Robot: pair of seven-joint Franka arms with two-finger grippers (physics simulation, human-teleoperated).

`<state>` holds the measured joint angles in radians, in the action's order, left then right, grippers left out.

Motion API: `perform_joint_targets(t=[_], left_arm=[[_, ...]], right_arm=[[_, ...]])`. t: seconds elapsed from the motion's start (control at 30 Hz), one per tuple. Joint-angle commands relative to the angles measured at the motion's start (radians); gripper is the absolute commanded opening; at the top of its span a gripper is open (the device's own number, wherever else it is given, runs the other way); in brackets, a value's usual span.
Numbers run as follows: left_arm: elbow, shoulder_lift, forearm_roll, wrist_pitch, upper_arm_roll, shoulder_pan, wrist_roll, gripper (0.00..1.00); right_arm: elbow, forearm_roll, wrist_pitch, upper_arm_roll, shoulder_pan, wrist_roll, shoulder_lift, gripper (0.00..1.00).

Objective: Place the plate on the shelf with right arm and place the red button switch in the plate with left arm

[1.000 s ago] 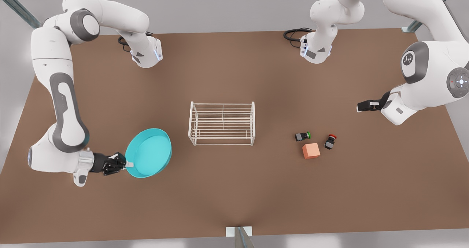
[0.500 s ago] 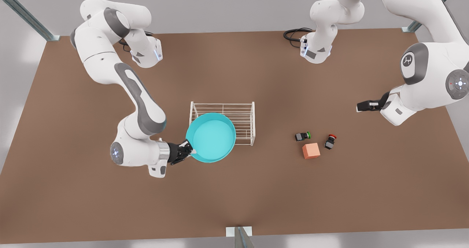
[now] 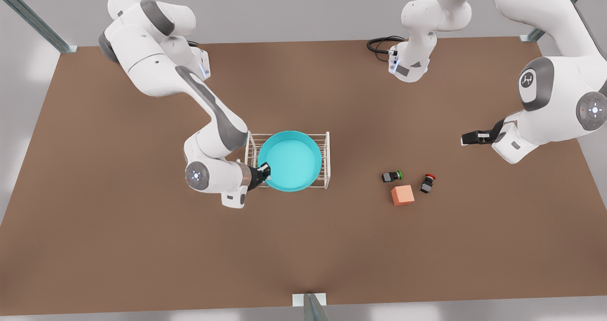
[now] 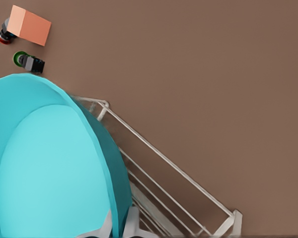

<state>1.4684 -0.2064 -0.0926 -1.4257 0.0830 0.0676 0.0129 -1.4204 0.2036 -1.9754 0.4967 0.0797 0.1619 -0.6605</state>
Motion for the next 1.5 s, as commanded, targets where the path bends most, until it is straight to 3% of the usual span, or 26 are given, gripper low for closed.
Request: perform_joint_targets(t=[0.0,0.1,0.2,0.23,0.33,0.43,0.47,0.53,0.6,0.67,0.73,0.77,0.8,0.83,0.93,1.1,1.47], left_arm=[[0.0,0.001,0.001,0.001,0.0,0.0,0.001,1.0],[0.004,-0.083,0.002,-0.03,-0.026,0.023,-0.001,1.0],[0.104,-0.199,0.097,-0.311,-0.098,0.043,0.002,1.0],[0.105,-0.238,0.102,-0.354,-0.108,0.063,0.002,1.0],[0.138,-0.286,0.109,-0.435,-0.106,0.072,0.005,1.0],[0.38,-0.206,0.131,-0.697,-0.08,0.07,-0.138,1.0],[0.404,-0.206,0.154,-0.707,-0.065,0.064,-0.226,1.0],[0.46,-0.206,0.154,-0.736,-0.037,0.057,-0.453,1.0],[0.461,-0.214,0.155,-0.8,-0.019,0.052,-0.541,1.0],[0.474,-0.245,0.155,-0.871,-0.019,0.052,-0.542,1.0],[0.49,-0.26,0.155,-0.901,-0.019,0.052,-0.551,1.0],[0.494,-0.28,0.157,-0.911,-0.017,0.047,-0.556,1.0],[0.497,-0.28,0.157,-0.906,-0.017,0.043,-0.649,1.0],[0.498,-0.283,0.155,-0.9,-0.015,0.035,-0.784,1.0],[0.501,-0.314,0.152,-0.959,-0.015,0.028,-0.86,1.0],[0.5,-0.361,0.145,-1.113,-0.015,0.032,-0.809,1.0],[0.529,-0.372,0.106,-1.03,-0.015,0.032,-0.683,1.0]], right_arm=[[-0.018,-0.006,-0.002,0.005,0.0,-0.182,0.012,0.21],[-0.028,-0.004,-0.005,0.017,0.002,-0.18,0.013,0.21],[-0.032,-0.006,-0.007,0.017,0.002,-0.182,0.007,0.25],[-0.034,-0.006,-0.007,0.017,0.002,-0.18,0.004,1.0],[-0.032,-0.007,0.0,0.017,0.0,-0.18,0.009,1.0],[-0.023,-0.007,0.007,0.017,-0.012,-0.185,0.048,1.0],[-0.023,-0.007,0.013,0.014,-0.029,-0.185,0.081,1.0],[-0.02,-0.021,0.065,0.003,-0.125,-0.174,0.153,1.0],[-0.022,-0.171,0.183,-0.009,-0.323,-0.171,0.157,1.0],[-0.018,-0.317,0.34,-0.099,-0.396,-0.177,0.156,1.0],[-0.006,-0.48,0.385,-0.121,-0.391,-0.182,0.16,1.0],[0.095,-0.487,0.515,-0.126,-0.385,-0.17,0.168,1.0],[0.118,-0.475,0.599,-0.19,-0.324,-0.165,0.269,1.0],[0.094,-0.434,0.613,-0.277,-0.258,-0.122,0.355,1.0],[-0.095,-0.276,0.538,-0.331,-0.244,-0.133,0.579,1.0],[-0.14,-0.273,0.529,-0.336,-0.241,-0.133,0.588,1.0],[-0.175,-0.27,0.529,-0.337,-0.222,-0.12,0.608,1.0]])
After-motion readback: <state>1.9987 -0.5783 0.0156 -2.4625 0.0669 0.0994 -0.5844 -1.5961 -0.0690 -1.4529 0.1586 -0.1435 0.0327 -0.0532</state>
